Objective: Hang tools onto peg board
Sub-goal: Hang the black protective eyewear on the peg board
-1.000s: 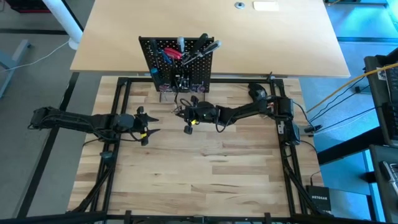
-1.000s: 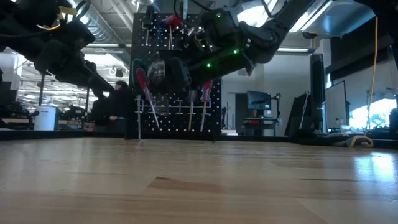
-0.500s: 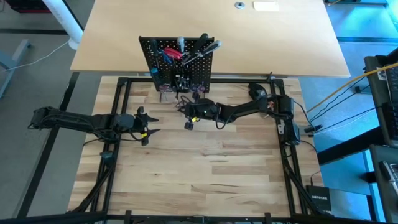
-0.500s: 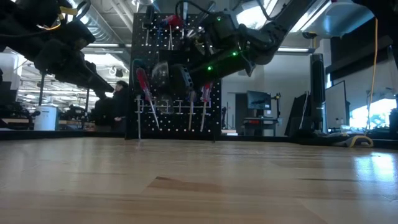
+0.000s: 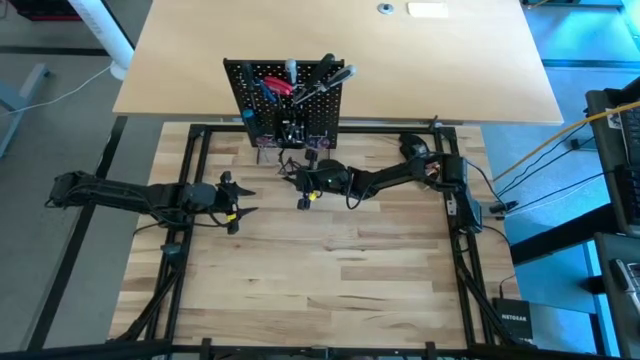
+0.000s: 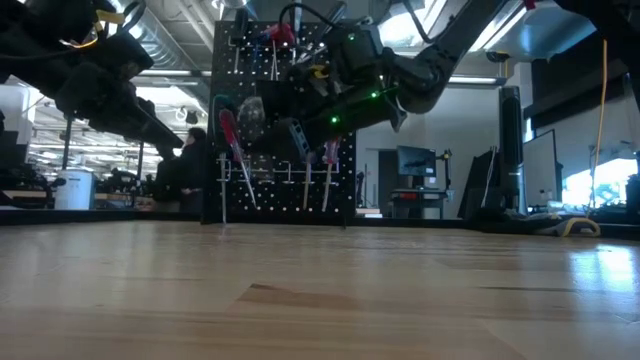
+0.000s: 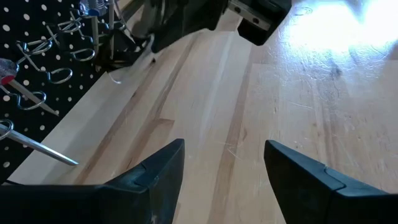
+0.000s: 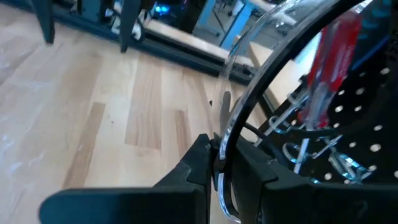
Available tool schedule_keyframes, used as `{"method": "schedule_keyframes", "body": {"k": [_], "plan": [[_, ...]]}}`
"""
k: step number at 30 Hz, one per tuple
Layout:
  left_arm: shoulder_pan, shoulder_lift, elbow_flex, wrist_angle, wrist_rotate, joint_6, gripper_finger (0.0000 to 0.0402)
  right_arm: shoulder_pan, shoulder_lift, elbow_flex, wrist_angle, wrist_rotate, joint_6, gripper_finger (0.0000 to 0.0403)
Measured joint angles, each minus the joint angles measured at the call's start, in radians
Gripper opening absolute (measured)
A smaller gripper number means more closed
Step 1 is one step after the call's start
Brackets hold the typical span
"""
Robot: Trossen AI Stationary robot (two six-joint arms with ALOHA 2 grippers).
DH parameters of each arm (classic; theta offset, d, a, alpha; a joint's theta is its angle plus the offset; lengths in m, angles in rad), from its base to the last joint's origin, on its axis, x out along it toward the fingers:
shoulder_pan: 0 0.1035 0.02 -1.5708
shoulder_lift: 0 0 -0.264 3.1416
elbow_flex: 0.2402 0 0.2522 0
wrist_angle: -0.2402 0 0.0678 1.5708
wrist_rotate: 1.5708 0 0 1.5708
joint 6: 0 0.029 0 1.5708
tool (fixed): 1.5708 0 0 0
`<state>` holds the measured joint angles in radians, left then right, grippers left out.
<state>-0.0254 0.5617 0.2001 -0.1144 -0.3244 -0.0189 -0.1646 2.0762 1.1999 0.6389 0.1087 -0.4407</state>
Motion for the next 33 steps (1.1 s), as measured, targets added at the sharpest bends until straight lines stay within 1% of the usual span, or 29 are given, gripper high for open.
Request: {"method": "schedule_keyframes", "body": {"k": [7,11,14,16,20,23,26,28,33], "plan": [[0.000,0.000,0.000,0.002,-0.001,-0.008,0.0210,0.016,0.000,0.000,-0.009,-0.022,-0.008,0.0040],[0.000,-0.003,0.001,0.049,-0.042,-0.017,0.0210,0.050,-0.006,0.000,-0.009,-0.046,-0.001,0.0040],[0.001,-0.004,0.032,0.058,-0.081,0.001,0.0210,0.080,-0.007,0.000,-0.008,-0.076,0.021,0.0040],[0.004,-0.004,0.055,0.061,-0.103,0.021,0.0210,0.101,-0.007,0.000,-0.009,-0.076,0.029,0.0040],[0.036,-0.004,0.079,0.063,-0.108,0.059,0.0210,0.133,-0.007,0.000,0.000,-0.075,0.046,0.0040],[0.065,-0.004,0.080,0.080,-0.060,0.076,0.0210,0.150,-0.007,0.000,0.011,-0.074,0.046,0.0040],[0.099,-0.001,0.080,0.100,0.044,0.068,0.0210,0.157,-0.007,0.000,0.012,-0.075,0.044,0.0040],[0.120,0.003,0.080,0.098,0.094,0.053,0.0210,0.160,-0.007,0.000,0.012,-0.074,0.044,0.0040],[0.164,0.020,0.080,0.101,0.163,0.046,0.0210,0.160,-0.007,0.000,0.012,-0.075,0.044,0.0040]]}}
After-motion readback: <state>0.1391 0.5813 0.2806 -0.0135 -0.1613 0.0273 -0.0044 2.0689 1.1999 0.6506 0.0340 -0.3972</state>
